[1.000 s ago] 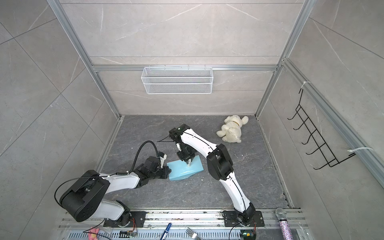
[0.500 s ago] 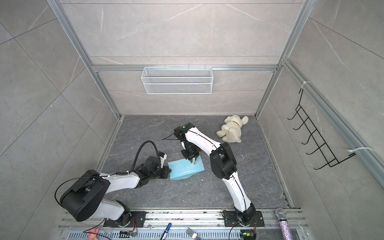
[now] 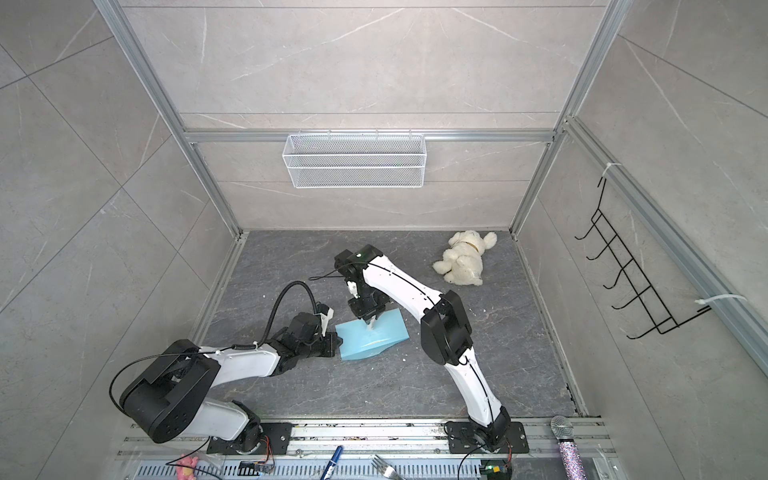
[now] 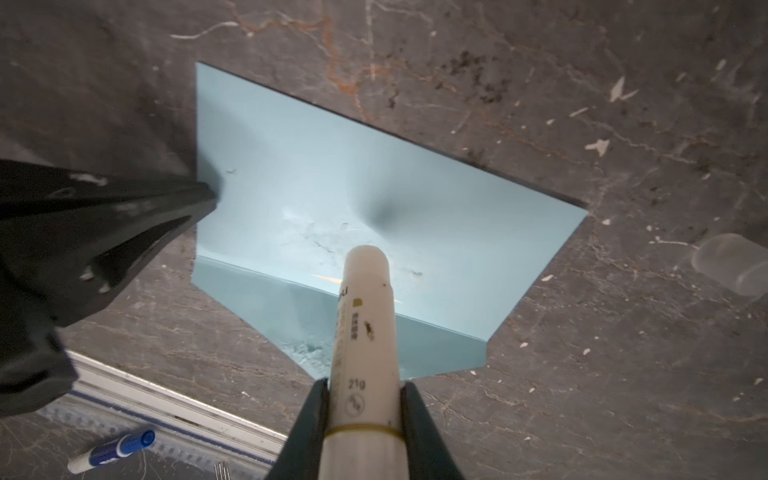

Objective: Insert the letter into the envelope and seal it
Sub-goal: 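Rub the white glue stick across the envelope with the right while the left holds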

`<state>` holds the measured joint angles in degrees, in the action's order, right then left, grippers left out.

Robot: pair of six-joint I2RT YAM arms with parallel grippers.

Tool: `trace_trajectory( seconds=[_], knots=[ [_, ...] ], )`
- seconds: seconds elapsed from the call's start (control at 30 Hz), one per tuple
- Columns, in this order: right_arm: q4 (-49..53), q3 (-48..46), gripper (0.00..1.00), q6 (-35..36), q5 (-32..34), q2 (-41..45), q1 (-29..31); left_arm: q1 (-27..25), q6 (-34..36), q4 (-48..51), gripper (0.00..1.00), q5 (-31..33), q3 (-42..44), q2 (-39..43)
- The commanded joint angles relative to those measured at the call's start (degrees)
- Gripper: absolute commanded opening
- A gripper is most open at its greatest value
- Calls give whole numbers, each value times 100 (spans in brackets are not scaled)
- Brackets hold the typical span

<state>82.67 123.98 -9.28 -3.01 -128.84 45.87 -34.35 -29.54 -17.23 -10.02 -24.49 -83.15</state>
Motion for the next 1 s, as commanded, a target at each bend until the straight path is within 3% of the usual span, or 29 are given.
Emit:
trace_trajectory(
  seconds=[0.0,0.97],
  knots=[
    [156,311,0,-83,-175,-110,138,27,89,54,0,39,-91,-104],
    [513,759,0,-126,72,-975,489,25,60,60,0,70,-20,-9]
  ],
)
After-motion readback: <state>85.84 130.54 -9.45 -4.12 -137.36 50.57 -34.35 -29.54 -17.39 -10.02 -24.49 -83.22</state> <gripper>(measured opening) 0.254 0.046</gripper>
